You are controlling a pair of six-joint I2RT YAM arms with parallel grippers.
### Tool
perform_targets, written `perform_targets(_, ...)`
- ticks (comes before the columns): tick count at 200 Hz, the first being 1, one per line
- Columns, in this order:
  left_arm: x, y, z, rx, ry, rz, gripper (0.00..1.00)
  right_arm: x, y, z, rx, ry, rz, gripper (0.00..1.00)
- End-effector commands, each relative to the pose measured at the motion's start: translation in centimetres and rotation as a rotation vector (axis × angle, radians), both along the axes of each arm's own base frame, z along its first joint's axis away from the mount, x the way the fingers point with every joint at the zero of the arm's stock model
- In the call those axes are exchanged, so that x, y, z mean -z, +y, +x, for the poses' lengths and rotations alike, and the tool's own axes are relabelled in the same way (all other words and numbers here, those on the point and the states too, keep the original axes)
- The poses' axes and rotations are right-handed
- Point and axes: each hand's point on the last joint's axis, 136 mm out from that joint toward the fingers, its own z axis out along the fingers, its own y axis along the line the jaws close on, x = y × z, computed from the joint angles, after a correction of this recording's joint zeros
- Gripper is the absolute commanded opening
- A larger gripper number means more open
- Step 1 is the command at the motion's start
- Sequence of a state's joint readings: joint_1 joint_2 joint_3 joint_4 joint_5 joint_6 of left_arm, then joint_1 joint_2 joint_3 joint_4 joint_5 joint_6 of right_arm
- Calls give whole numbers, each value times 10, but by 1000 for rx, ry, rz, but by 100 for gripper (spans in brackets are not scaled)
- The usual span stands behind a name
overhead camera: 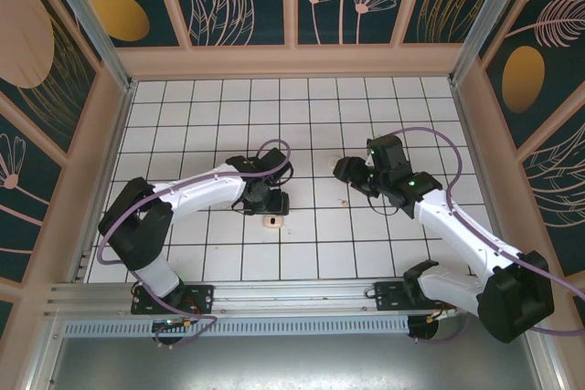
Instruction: Insert the wireless bluetooth earbuds into the charging case
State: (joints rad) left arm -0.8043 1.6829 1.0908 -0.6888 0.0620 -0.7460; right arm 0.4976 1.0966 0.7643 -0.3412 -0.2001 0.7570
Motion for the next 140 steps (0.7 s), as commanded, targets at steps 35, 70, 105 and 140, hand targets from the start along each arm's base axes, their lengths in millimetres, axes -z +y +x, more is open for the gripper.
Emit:
perform_targets(35, 10, 4, -10, -4, 46, 38, 66, -10, -1, 2, 6, -39, -13, 56)
perform_targets(70, 22, 4, -14, 3, 76, 63, 66, -10, -2, 1, 11, -39, -12, 57)
perform_targets(105, 26, 3, -16, 14, 90, 74, 67, -9, -1, 0, 10, -38, -12, 57)
perform_targets(140, 31, 4, -19, 18, 105, 90, 68, -9, -1, 0, 11, -37, -14, 58)
